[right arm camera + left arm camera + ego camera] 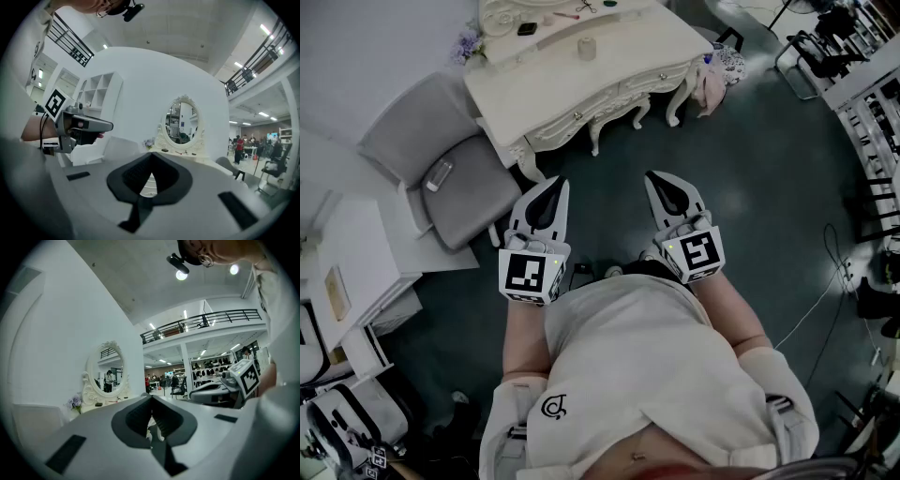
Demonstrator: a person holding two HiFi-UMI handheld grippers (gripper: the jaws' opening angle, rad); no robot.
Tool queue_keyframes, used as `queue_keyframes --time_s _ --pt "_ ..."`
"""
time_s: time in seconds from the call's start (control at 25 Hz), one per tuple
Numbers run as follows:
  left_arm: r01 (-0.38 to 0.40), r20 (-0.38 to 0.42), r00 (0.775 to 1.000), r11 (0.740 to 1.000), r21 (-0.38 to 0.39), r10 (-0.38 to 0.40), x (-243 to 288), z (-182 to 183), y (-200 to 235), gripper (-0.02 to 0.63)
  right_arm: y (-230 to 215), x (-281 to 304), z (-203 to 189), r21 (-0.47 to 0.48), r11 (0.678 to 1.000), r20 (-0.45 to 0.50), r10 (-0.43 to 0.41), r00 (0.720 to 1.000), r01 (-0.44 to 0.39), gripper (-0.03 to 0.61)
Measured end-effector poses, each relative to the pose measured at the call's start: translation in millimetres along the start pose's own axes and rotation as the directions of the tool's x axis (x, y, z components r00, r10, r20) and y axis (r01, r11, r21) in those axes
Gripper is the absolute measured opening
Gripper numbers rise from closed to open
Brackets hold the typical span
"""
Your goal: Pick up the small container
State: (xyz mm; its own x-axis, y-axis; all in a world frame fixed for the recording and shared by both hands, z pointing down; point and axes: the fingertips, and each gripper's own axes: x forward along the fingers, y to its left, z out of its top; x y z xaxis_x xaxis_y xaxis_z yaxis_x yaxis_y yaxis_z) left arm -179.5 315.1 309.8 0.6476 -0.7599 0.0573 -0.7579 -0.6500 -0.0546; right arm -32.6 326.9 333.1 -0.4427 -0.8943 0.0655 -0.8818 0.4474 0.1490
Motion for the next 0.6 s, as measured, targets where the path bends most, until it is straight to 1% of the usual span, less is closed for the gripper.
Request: queue_keyframes --time_s 0.24,0.4,0.48,0.6 --pt "0.013 -0.007 1.0 1.0 -0.002 -0.013 5 -4 5 0.012 1 7 -4 0.008 1.0 -0.008 -0.002 1.0 0.002 0.005" --pt "0.015 -0.012 1.0 1.0 -0.016 -0.015 9 -6 5 0.012 -1 9 -7 0.012 1.0 -0.016 -0.001 1.0 0.001 0.005" --pt "0.022 -0.013 1.0 0.999 -0.026 -0.022 10 -7 5 0.012 -1 11 -5 0.009 1.0 -0.011 0.002 1.0 -0.002 0.005" --pt "0.022 -0.011 1.0 0.999 -0.032 -0.023 12 -7 8 0.012 -2 14 -2 0.031 1.0 0.011 0.001 1.0 -0.002 0.005"
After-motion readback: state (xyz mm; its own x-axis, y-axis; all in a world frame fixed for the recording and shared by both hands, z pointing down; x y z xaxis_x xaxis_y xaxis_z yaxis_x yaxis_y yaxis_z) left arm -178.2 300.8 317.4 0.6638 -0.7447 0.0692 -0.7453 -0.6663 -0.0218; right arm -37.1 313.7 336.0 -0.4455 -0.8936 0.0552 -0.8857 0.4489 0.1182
